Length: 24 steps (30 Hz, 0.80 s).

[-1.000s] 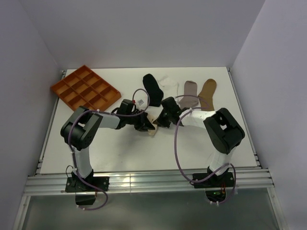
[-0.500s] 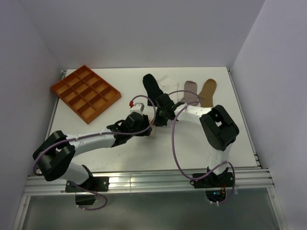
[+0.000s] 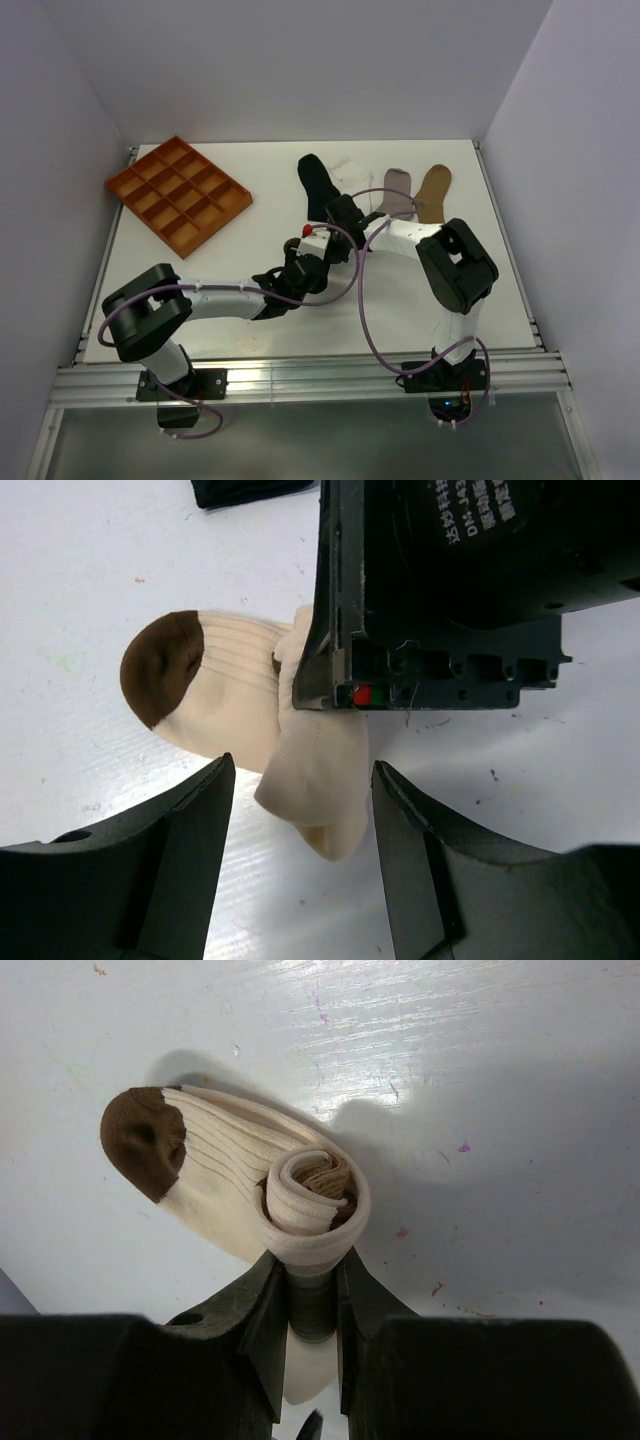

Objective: Roll the socks
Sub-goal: Roll the sock at the center of the board.

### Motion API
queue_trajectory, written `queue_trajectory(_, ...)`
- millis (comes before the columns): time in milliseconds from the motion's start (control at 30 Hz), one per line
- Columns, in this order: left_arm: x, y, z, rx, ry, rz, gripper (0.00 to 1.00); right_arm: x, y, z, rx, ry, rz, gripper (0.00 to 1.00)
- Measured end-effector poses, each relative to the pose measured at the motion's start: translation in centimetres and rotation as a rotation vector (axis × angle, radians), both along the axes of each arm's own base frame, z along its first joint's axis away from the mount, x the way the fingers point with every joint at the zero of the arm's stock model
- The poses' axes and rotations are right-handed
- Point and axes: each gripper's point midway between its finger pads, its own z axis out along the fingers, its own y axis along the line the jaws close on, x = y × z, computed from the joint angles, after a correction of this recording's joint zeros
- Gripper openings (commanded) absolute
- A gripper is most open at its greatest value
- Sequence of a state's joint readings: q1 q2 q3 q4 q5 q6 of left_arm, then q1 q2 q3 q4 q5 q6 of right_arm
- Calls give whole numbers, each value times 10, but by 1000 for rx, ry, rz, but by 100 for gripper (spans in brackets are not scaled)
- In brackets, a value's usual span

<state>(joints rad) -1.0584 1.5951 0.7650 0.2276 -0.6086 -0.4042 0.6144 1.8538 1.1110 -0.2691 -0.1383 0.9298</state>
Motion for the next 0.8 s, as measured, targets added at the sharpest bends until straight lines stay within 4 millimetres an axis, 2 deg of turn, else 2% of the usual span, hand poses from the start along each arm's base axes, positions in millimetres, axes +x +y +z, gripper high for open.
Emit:
queue_trajectory(133, 5, -5, -9, 53, -16, -12, 61, 0, 0, 0, 2, 2, 1, 1)
queue_trajectory(400, -1, -21, -16, 96, -42, -44, 61, 0, 0, 0, 7, 5, 2, 1)
queue_trajectory(800, 8, -26, -31, 145, -30, 38, 56, 0, 0, 0, 37, 21, -3, 2)
